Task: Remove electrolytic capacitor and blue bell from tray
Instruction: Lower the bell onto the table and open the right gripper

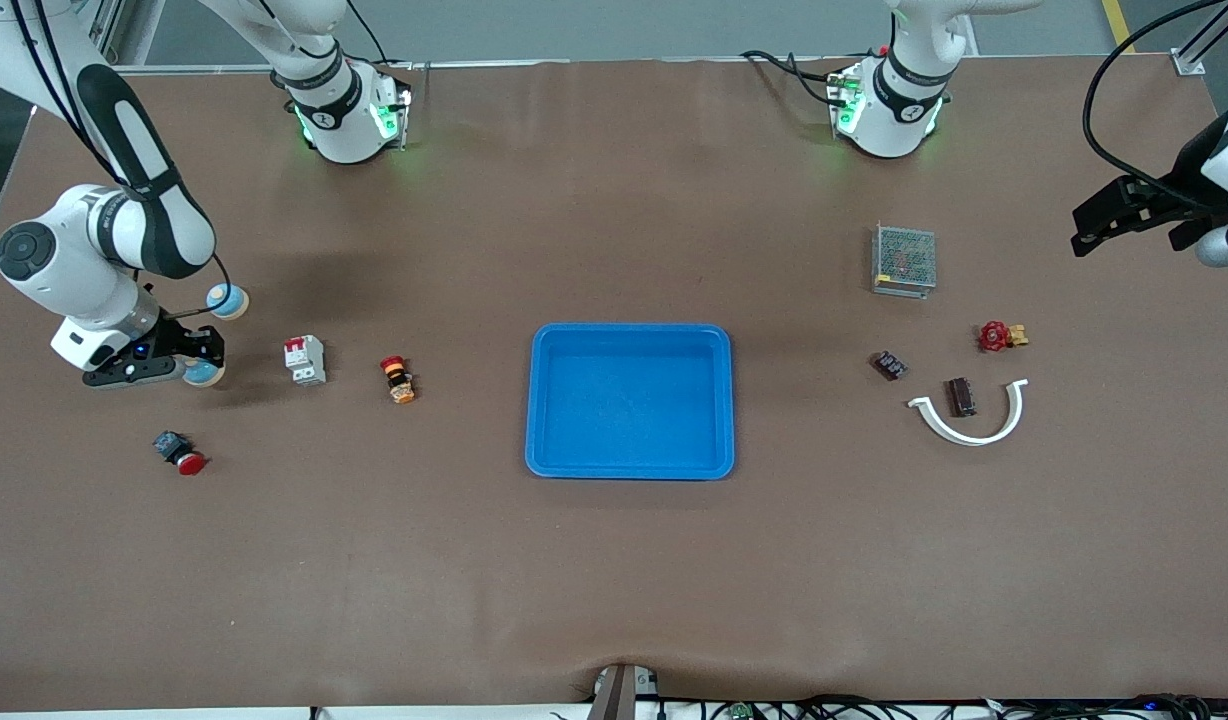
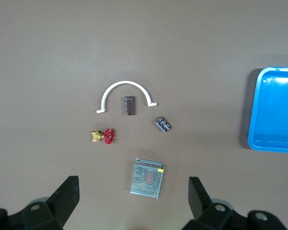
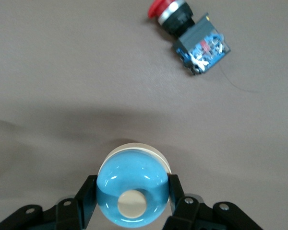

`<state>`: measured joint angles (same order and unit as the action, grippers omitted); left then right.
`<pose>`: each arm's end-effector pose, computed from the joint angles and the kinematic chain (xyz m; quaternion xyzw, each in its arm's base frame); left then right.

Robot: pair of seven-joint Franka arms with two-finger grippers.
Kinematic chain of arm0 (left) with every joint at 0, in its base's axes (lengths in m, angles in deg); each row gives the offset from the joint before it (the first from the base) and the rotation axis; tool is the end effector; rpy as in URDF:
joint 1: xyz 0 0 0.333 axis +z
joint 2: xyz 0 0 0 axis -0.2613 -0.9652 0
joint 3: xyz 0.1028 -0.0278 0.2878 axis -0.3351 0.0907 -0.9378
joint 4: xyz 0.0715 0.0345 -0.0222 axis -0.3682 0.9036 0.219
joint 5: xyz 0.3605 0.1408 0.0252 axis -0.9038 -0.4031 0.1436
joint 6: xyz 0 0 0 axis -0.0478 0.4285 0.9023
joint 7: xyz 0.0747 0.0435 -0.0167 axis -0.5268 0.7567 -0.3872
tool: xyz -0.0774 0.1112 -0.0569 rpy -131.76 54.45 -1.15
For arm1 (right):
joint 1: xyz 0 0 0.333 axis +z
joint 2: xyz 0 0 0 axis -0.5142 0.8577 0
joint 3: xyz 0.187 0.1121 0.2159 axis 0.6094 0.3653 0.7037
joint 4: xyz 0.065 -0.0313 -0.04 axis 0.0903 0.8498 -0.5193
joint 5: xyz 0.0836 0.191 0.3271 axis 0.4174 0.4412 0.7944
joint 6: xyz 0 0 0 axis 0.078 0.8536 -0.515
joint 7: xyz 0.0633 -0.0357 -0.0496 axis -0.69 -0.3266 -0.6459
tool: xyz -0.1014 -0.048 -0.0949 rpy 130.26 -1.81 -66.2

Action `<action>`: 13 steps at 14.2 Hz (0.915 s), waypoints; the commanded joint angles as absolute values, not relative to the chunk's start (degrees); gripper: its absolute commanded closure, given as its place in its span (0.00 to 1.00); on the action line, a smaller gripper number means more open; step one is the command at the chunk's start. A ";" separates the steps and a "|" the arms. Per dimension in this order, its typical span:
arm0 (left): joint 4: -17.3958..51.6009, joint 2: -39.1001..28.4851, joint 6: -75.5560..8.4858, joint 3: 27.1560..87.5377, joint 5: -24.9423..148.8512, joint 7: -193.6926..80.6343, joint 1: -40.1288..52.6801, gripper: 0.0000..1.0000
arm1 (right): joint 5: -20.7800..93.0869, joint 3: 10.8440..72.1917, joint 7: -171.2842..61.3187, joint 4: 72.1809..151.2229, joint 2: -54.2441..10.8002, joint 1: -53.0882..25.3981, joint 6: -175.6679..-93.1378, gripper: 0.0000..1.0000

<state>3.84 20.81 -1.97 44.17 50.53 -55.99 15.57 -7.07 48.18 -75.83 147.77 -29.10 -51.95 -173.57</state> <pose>0.5373 -0.0372 0.6032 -0.9997 -0.0128 0.0019 0.0218 0.4877 -0.1730 0.1720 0.9941 0.1012 0.0199 0.0324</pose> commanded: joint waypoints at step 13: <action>3.96 20.75 -2.07 44.47 51.47 -56.67 15.59 0.00 | -7.99 49.43 -77.11 150.32 -26.20 -55.38 -177.95 1.00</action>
